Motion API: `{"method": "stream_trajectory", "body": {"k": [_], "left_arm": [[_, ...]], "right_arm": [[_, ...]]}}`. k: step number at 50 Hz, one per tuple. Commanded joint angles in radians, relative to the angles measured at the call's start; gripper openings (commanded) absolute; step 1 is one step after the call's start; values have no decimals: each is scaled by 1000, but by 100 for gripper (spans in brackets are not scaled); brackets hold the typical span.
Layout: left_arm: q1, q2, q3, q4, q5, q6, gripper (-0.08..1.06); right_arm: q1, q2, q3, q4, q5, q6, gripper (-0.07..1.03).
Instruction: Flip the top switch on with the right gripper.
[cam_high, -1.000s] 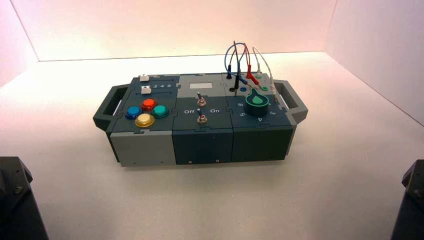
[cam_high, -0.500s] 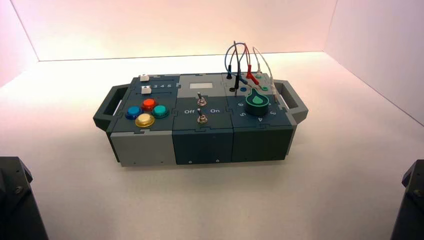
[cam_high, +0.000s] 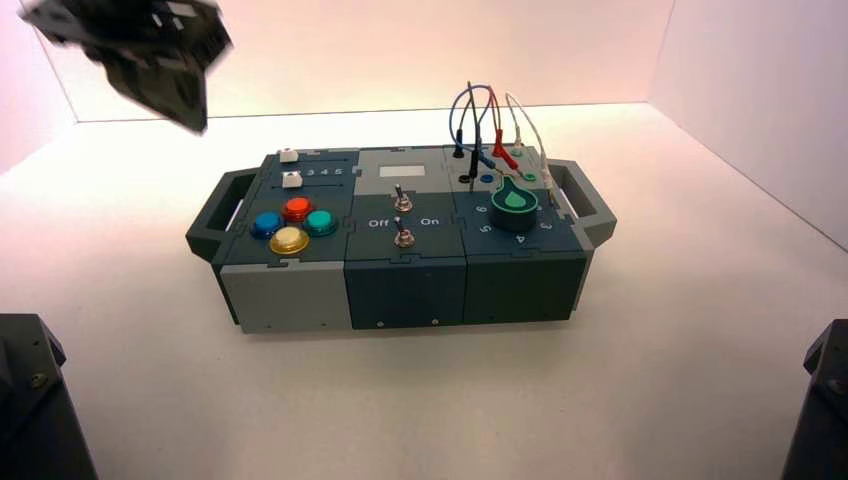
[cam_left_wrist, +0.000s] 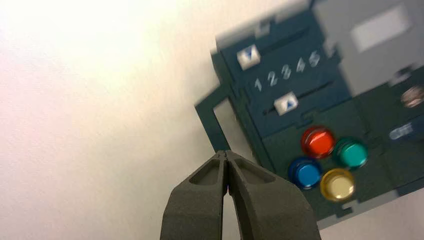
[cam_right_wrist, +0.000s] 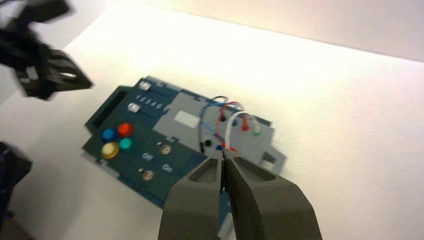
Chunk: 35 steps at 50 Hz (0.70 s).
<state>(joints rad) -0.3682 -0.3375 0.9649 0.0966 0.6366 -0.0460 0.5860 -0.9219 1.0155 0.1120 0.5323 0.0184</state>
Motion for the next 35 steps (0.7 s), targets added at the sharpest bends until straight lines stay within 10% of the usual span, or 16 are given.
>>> {"method": "stream_trajectory", "body": {"k": [1, 35], "left_arm": [[-12, 74, -48, -3, 17, -2, -3], [-15, 242, -95, -3, 11, 14, -3]], "right_arm": [[34, 61, -61, 14, -2, 3, -2], [137, 445, -221, 78, -2, 3, -2]]}}
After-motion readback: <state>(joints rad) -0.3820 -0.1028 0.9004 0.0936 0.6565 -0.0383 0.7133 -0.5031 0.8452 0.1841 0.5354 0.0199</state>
